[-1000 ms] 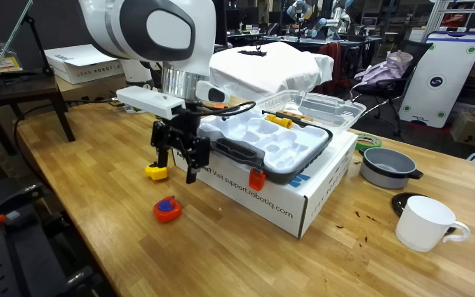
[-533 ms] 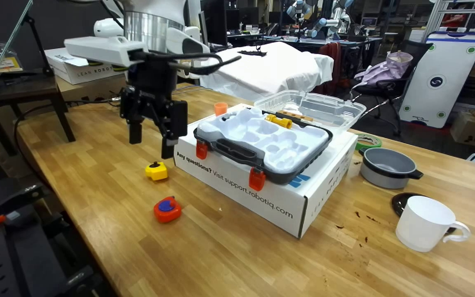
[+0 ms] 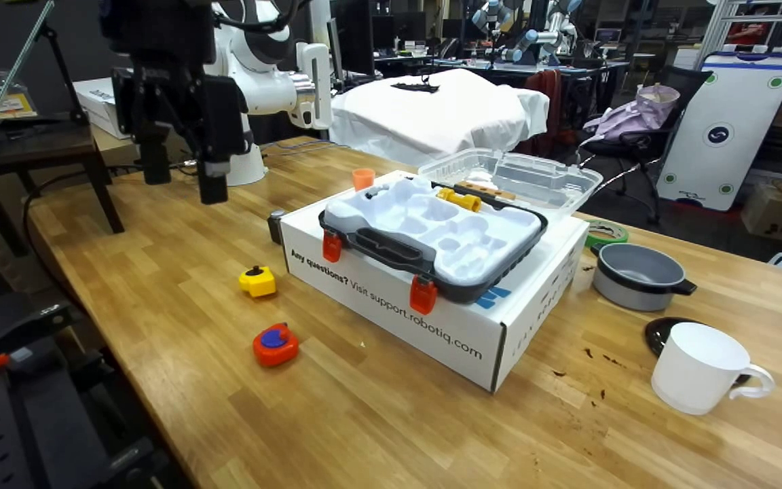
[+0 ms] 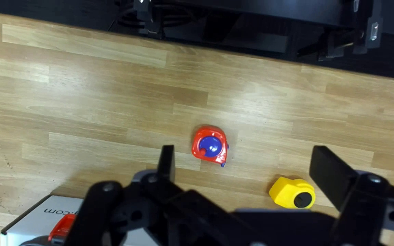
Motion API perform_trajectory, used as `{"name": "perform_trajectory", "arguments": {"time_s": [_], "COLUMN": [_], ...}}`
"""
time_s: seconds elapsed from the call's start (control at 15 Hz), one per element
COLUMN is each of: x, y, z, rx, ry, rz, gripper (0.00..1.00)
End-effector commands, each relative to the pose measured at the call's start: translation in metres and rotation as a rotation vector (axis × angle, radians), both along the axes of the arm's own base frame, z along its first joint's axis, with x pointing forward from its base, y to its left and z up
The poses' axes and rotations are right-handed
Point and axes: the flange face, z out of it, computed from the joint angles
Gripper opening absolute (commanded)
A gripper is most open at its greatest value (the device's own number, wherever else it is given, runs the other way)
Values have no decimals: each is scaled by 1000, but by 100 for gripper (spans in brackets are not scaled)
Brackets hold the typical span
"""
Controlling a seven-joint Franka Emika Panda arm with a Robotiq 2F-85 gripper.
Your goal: Take the measuring tape toy out of the toolbox and put it on the table
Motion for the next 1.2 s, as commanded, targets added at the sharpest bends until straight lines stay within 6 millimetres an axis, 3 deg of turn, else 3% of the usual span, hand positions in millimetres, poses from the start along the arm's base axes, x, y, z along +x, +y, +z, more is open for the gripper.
{"name": "perform_trajectory", "arguments": {"time_s": [0.0,0.13,1.13], "x": [0,-2,-3], "y": [2,3,4], "z": [11,23,22], "rx": [-1,-3,-3], "ry": [-10,-21,-17], "rz": [4,9,9], "gripper": [100,100,100]}}
